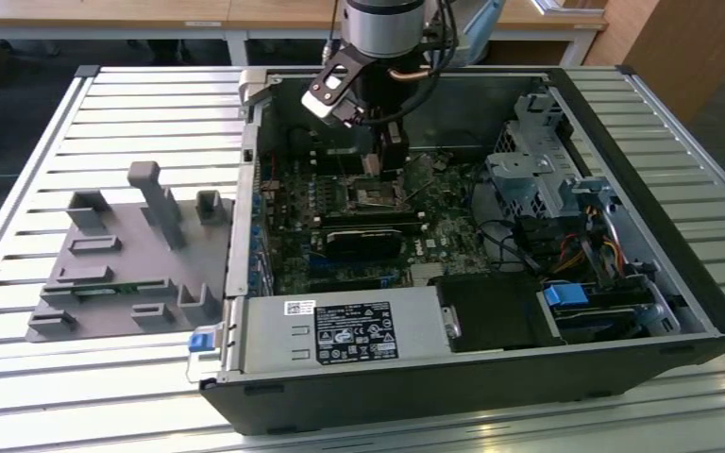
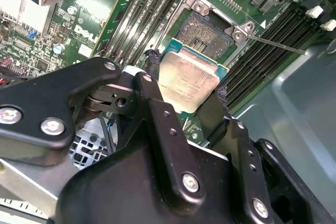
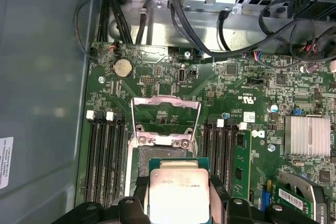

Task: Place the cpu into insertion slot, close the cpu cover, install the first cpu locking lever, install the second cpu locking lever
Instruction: 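Place the cpu into insertion slot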

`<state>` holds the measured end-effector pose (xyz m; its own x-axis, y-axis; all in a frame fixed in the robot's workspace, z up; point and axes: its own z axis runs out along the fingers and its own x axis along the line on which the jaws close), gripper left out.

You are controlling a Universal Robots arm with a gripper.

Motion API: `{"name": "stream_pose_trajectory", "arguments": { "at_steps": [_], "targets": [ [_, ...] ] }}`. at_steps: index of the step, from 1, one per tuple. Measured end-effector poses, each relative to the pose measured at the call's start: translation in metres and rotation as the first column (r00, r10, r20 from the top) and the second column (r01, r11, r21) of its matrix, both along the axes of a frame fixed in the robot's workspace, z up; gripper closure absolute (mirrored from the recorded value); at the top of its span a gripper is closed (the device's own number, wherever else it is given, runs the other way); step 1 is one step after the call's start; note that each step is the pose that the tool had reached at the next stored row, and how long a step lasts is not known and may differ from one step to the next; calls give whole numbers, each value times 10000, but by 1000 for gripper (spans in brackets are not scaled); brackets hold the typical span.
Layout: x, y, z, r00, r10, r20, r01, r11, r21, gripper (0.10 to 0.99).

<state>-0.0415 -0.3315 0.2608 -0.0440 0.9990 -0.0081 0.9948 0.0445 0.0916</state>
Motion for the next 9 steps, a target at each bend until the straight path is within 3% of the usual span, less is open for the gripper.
{"name": "stream_pose_trajectory", "arguments": {
  "at_steps": [9],
  "targets": [
    [0,4,-22,10000,-1,3,1,10000,5,545]
  ]
}}
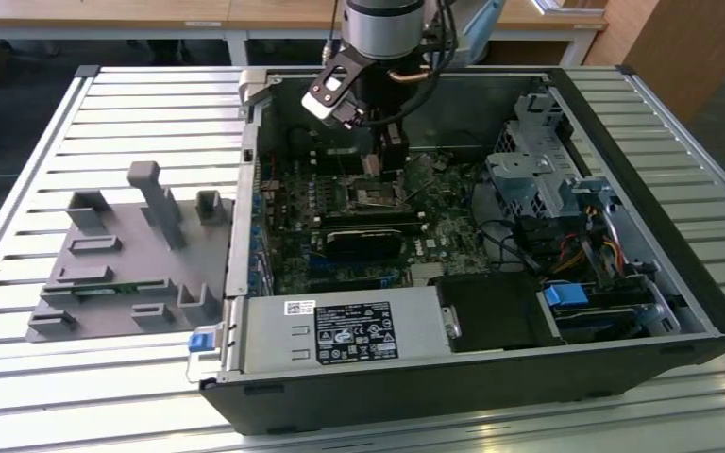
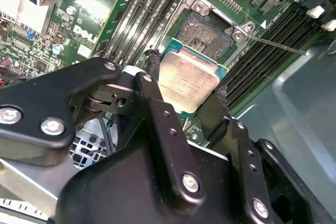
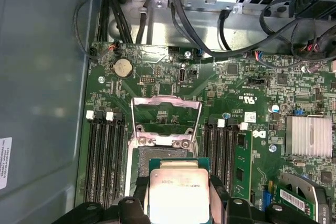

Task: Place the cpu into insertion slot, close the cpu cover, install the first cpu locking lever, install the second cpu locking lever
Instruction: 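Place the cpu into insertion slot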

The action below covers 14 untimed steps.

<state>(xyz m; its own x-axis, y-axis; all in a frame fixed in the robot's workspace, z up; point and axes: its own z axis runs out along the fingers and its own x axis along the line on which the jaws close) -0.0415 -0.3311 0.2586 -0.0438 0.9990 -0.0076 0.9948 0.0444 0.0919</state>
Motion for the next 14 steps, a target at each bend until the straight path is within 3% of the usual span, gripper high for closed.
{"name": "stream_pose_trajectory", "arguments": {
  "at_steps": [14],
  "targets": [
    [-1,34,-162,9995,-331,-2,331,9995,-3,545]
  ]
}}
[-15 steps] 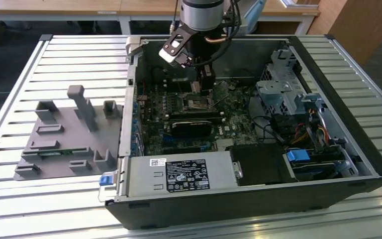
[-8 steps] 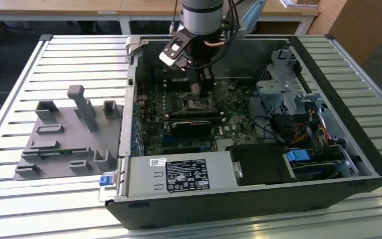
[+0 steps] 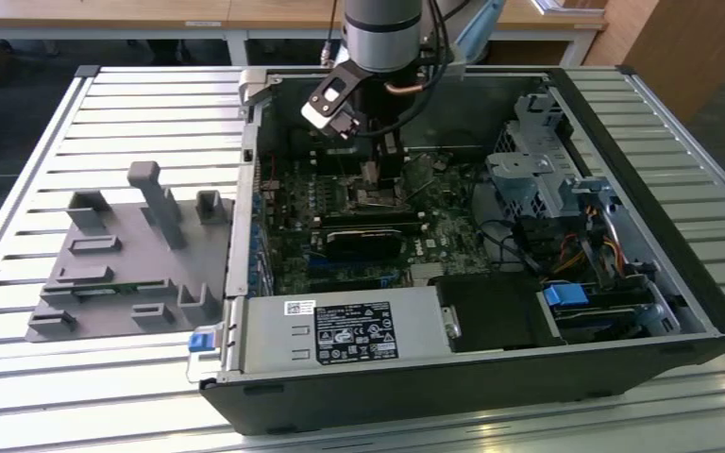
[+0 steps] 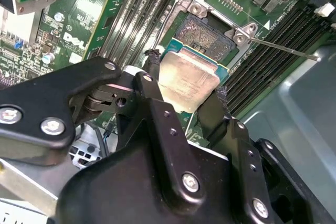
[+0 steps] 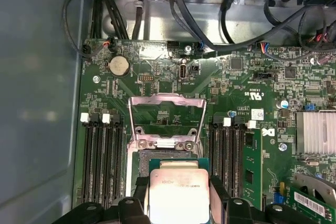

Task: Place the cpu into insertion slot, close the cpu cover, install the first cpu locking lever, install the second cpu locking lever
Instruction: 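Place the cpu into insertion slot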

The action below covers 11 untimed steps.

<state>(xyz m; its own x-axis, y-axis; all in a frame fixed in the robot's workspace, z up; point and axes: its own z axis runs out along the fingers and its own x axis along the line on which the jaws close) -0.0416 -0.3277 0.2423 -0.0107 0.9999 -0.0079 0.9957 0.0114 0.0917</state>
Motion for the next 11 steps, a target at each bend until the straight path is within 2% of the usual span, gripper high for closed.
{"name": "stream_pose_trajectory", "arguments": {
  "at_steps": [11],
  "targets": [
    [0,0,-24,10000,-1,-1,1,10000,-1,545]
  ]
}}
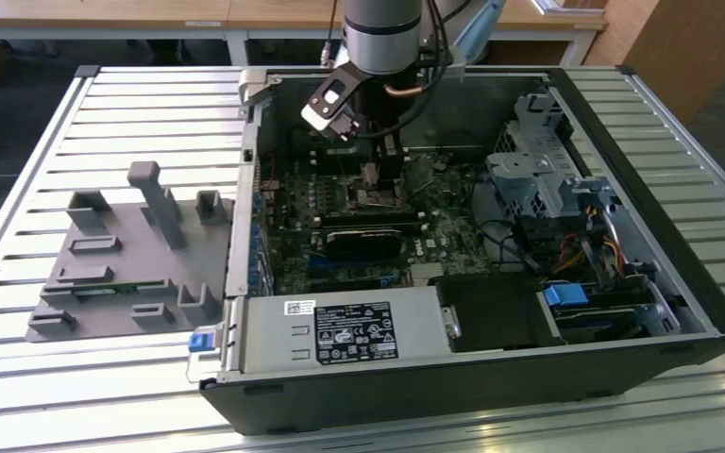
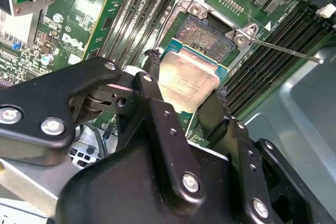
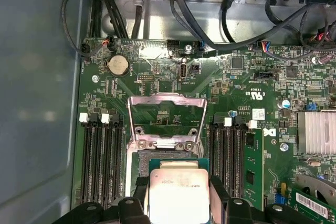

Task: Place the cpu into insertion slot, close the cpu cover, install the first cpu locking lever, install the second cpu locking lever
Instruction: 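Place the cpu into insertion slot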

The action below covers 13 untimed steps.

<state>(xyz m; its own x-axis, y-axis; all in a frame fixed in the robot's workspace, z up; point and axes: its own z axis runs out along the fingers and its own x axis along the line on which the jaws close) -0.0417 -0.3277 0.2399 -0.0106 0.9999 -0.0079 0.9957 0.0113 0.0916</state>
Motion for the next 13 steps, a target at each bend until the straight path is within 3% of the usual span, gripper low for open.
{"name": "stream_pose_trajectory", "arguments": {
  "at_steps": [13],
  "targets": [
    [0,0,-39,10000,0,1,0,10000,0,545]
  ]
}}
